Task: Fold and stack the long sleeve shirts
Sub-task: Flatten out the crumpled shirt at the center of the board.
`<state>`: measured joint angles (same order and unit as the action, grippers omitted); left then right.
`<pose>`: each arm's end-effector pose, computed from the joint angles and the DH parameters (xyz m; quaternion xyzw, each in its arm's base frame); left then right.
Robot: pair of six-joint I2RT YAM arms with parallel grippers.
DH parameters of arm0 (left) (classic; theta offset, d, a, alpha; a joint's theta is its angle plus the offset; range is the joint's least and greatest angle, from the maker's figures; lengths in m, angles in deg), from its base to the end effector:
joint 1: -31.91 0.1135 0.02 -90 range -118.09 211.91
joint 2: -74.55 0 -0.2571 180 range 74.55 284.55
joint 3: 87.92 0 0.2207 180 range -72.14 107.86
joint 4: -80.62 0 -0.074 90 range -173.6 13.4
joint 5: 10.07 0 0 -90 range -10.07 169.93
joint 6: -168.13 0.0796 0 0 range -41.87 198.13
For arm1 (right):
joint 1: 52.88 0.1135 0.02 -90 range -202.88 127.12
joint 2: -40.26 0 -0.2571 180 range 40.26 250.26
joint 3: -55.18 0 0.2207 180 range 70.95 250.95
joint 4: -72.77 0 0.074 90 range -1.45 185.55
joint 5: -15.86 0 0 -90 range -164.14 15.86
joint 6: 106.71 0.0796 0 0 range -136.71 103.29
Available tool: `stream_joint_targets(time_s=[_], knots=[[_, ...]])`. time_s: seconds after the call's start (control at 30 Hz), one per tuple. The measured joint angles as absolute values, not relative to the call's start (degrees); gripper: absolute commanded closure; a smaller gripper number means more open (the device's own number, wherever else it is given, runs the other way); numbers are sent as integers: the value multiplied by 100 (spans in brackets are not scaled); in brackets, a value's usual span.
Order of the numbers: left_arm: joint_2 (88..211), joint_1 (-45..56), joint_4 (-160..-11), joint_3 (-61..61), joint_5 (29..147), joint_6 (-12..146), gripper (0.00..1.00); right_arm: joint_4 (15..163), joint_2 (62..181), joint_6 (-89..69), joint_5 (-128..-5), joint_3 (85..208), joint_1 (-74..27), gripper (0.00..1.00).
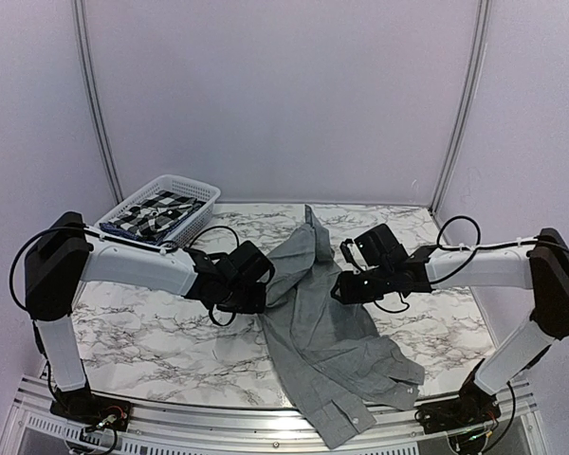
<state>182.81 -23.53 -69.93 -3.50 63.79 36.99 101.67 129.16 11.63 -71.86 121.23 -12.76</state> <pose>0.2408 -0.3106 0.1478 0.0731 0.9379 -0.1441 0.3069 0.2377 0.2044 0.1643 -0.1034 0.9390 0.1998 0.2603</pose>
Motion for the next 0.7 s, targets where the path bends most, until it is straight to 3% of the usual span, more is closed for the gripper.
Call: stream_joint_targets(time_s=[0.17, 0.3, 0.37, 0.7], knots=[[18222, -2275, -6993, -350, 6377, 3699, 100, 10242, 12879, 1200, -7223, 12112, -1259, 88], [18170, -2233, -6995, -352, 6375, 3701, 100, 10285, 12929, 1198, -7367, 12110, -1259, 91], [18142, -2209, -6993, -354, 6377, 3705, 100, 10301, 12980, 1196, -7428, 12119, -1261, 100], [17833, -2019, -7006, -656, 6375, 3736, 100, 10519, 13183, 1179, -7839, 12379, -1530, 100]])
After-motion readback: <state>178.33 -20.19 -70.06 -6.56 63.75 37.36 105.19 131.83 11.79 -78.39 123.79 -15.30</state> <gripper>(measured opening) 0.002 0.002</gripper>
